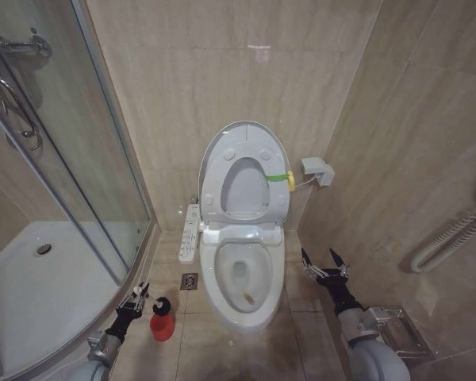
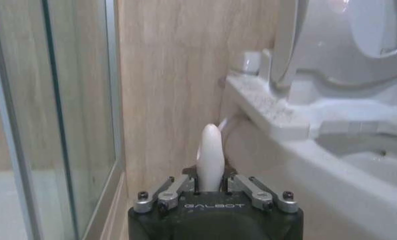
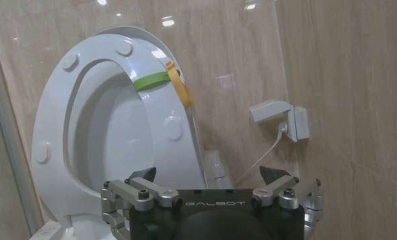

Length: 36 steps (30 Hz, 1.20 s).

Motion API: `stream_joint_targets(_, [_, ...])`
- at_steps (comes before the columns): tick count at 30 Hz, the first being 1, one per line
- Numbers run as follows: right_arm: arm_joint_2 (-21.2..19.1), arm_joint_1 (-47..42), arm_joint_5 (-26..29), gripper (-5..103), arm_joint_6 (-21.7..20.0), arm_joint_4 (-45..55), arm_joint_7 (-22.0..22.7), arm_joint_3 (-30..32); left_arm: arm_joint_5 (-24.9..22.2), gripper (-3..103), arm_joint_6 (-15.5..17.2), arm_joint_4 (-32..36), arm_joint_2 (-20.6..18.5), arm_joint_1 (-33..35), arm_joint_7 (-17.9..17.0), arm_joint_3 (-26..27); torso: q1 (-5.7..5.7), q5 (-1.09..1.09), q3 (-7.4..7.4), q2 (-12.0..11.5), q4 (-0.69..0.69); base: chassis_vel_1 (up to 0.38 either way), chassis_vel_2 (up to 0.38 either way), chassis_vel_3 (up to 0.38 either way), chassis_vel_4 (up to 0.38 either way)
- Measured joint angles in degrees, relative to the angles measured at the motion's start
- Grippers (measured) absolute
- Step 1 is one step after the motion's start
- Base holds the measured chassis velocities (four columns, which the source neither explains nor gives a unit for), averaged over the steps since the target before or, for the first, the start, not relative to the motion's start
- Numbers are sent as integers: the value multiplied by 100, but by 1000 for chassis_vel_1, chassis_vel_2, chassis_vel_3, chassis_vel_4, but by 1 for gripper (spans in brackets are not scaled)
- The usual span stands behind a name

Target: Open the toilet lid, clean the toilet bowl with a toilet brush, close the toilet lid, and flush.

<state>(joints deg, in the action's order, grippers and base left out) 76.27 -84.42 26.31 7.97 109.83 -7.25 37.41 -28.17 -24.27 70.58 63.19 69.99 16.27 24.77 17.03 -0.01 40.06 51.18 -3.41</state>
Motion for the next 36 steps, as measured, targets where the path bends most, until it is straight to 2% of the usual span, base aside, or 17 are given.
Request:
stream_joint_targets(3, [0,0,0,100,0,0,0,0,-111,22,249,779,-222,353,-266,52,0,1,0,0,-1,0,0,0,0])
stream_joint_targets(4, [0,0,0,100,0,0,0,0,-111,22,249,779,-222,353,-266,52,0,1,0,0,-1,0,0,0,0])
stream_joint_targets(7, [0,0,0,100,0,0,0,0,-272,22,418,1550,-478,810,-494,144,0,1,0,0,0,0,0,0,0])
stream_joint_targets(8, [0,0,0,100,0,0,0,0,-272,22,418,1550,-478,810,-494,144,0,1,0,0,0,0,0,0,0])
stream_joint_targets(11, [0,0,0,100,0,0,0,0,-431,22,470,2153,-665,1262,-616,275,0,1,0,0,0,0,0,0,0])
stream_joint_targets(15, [0,0,0,100,0,0,0,0,-459,22,486,2561,-697,1574,-657,347,0,1,0,0,0,0,0,0,0])
stream_joint_targets(23, [0,0,0,100,0,0,0,0,-269,22,633,3942,-709,2476,-903,528,0,1,0,0,0,0,0,0,0])
stream_joint_targets(28, [0,0,0,100,0,0,0,0,-117,22,694,4396,-735,2818,-967,749,0,1,0,0,0,0,0,0,0])
stream_joint_targets(36, [0,0,0,100,0,0,0,0,-133,22,761,4818,-832,3017,-972,1030,0,1,0,0,0,0,0,0,0])
